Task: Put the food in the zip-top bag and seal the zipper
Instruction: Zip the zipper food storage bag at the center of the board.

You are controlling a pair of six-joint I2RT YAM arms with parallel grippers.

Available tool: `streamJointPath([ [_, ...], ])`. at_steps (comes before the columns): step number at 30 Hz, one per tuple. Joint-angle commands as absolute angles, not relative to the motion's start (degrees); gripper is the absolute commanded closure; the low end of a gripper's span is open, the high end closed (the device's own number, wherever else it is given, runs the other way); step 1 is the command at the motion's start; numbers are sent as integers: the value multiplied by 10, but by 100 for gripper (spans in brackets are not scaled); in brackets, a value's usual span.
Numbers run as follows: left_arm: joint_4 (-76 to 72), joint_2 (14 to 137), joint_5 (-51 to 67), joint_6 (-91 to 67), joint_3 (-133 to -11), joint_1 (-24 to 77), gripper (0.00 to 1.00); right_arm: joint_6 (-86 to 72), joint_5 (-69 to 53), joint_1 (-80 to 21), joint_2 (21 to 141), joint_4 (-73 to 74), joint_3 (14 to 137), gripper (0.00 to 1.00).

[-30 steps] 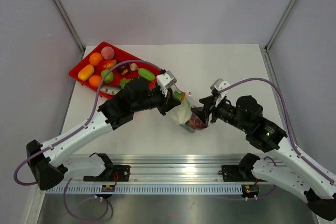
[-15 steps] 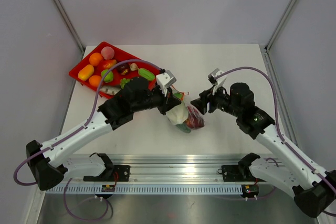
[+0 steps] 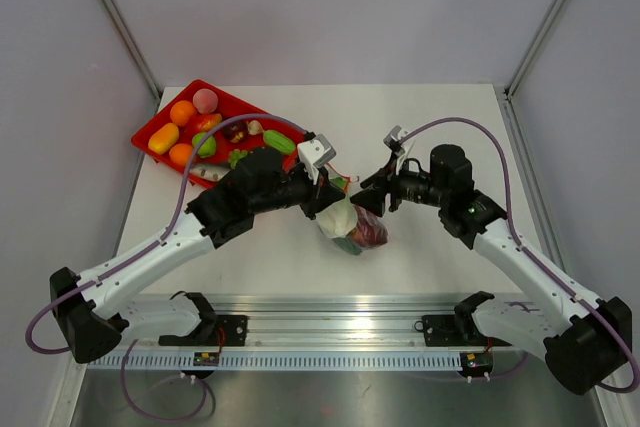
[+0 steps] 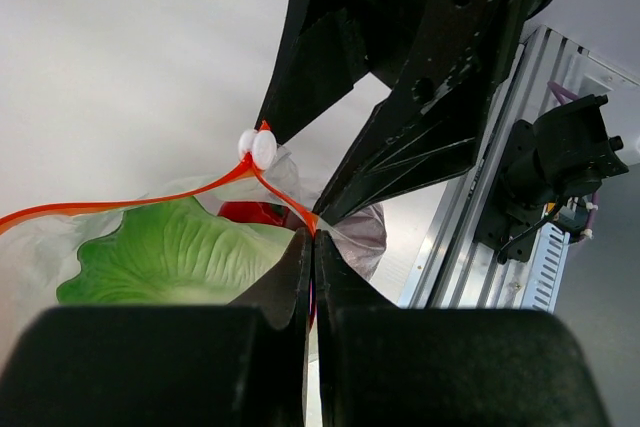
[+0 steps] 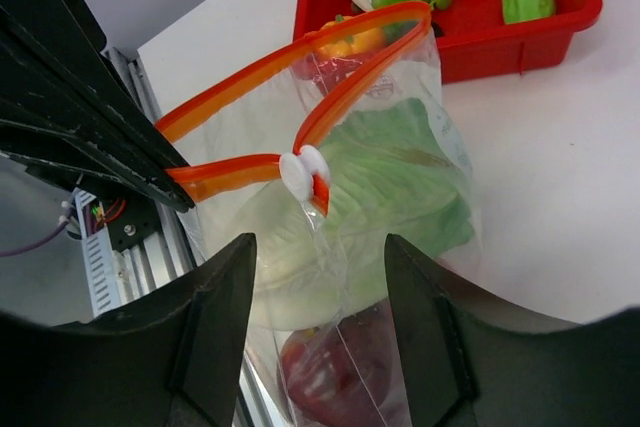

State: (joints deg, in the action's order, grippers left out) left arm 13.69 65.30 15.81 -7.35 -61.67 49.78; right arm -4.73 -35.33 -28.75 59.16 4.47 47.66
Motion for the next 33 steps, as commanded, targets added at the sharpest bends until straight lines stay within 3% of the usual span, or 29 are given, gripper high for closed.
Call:
streamJointPath([
  [1, 99, 632, 168, -64, -621, 498, 100, -73, -410, -284, 607, -22, 498, 40],
  [10, 103, 632, 174, -59, -616, 498, 100, -89, -393, -281, 599, -62, 490, 54],
  [14, 103, 632, 176, -59, -617, 498, 100, -91, -399, -281, 609, -65, 490, 68],
  [15, 105, 630, 176, -59, -616, 498, 100, -93, -404, -281, 611, -65, 492, 80],
  [17, 106, 629, 174, -58, -616, 498, 100, -93, -407, -281, 613, -64, 492, 90],
  [22, 109, 623, 166, -52, -614, 498, 100, -92, -399, -281, 607, -63, 488, 89],
  [26, 113, 621, 166, -50, -617, 498, 100, -91, -391, -280, 597, -64, 482, 100],
  [29, 127, 623, 168, -40, -627, 498, 100, -84, -393, -281, 592, -62, 482, 100],
  [30, 145, 622, 167, -26, -632, 498, 97, -82, -395, -280, 591, -61, 484, 100],
  [31, 157, 623, 157, -16, -638, 498, 87, -79, -396, -281, 590, -57, 486, 100],
  [32, 169, 621, 150, -6, -649, 498, 73, -71, -402, -281, 589, -50, 488, 100],
  [33, 190, 618, 141, 17, -655, 498, 51, -69, -405, -281, 586, -47, 490, 100],
])
